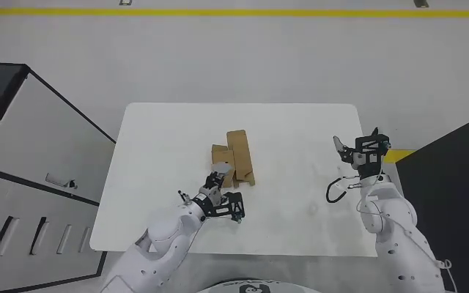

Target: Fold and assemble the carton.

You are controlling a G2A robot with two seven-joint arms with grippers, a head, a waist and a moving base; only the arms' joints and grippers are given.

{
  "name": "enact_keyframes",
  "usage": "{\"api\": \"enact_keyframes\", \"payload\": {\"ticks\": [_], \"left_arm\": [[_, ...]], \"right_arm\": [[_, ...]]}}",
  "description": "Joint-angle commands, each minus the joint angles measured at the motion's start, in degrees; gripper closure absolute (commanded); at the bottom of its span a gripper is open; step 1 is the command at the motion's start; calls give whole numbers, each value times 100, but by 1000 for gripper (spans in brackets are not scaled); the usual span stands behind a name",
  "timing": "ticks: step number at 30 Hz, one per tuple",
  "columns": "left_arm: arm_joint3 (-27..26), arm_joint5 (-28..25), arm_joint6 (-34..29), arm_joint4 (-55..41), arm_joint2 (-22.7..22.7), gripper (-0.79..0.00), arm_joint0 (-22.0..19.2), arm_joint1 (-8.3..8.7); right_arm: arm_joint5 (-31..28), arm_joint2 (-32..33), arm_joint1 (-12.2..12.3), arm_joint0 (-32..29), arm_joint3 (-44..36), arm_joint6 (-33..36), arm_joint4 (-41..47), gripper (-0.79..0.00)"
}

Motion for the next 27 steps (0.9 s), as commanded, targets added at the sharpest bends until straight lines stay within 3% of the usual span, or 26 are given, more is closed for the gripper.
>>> {"api": "enact_keyframes", "payload": {"ticks": [1, 5, 14, 23, 27], "left_arm": [[84, 38, -188, 94, 227, -785, -52, -38], [199, 226, -685, 152, 416, -785, -161, -109], [340, 181, -810, 454, 533, -785, -213, -119], [845, 489, -2056, 397, 1045, -785, -550, -366], [852, 446, -2054, 426, 1090, -785, -602, -381]], "right_arm": [[0, 0, 0, 0, 0, 0, 0, -785], [0, 0, 0, 0, 0, 0, 0, -785], [0, 0, 0, 0, 0, 0, 0, -785], [0, 0, 0, 0, 0, 0, 0, -785], [0, 0, 0, 0, 0, 0, 0, -785]]}}
